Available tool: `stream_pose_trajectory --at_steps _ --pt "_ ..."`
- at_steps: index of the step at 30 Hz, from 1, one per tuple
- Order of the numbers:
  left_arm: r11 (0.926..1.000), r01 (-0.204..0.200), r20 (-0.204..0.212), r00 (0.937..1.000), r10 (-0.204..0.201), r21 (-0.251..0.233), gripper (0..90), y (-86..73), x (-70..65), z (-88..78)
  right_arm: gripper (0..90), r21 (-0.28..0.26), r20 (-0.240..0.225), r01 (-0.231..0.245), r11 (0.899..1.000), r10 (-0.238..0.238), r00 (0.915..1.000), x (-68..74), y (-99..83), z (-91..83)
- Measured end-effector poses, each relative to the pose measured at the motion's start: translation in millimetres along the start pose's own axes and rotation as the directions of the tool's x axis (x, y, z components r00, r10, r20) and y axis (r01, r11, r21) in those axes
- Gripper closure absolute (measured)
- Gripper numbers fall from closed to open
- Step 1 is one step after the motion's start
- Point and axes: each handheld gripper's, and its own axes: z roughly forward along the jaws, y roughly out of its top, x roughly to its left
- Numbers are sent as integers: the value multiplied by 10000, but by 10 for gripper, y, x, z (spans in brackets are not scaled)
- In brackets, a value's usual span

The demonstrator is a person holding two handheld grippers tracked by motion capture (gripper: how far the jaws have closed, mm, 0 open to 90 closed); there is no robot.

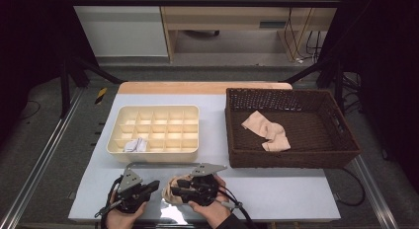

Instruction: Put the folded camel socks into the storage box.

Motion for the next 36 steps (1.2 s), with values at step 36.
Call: stream_pose_trajectory --at_steps 36 --pt "9884 -1224 -82 9923 1236 899 728 64 -238 195 562 600 1666 137 9981 -235 9857 -183 -287 -112"
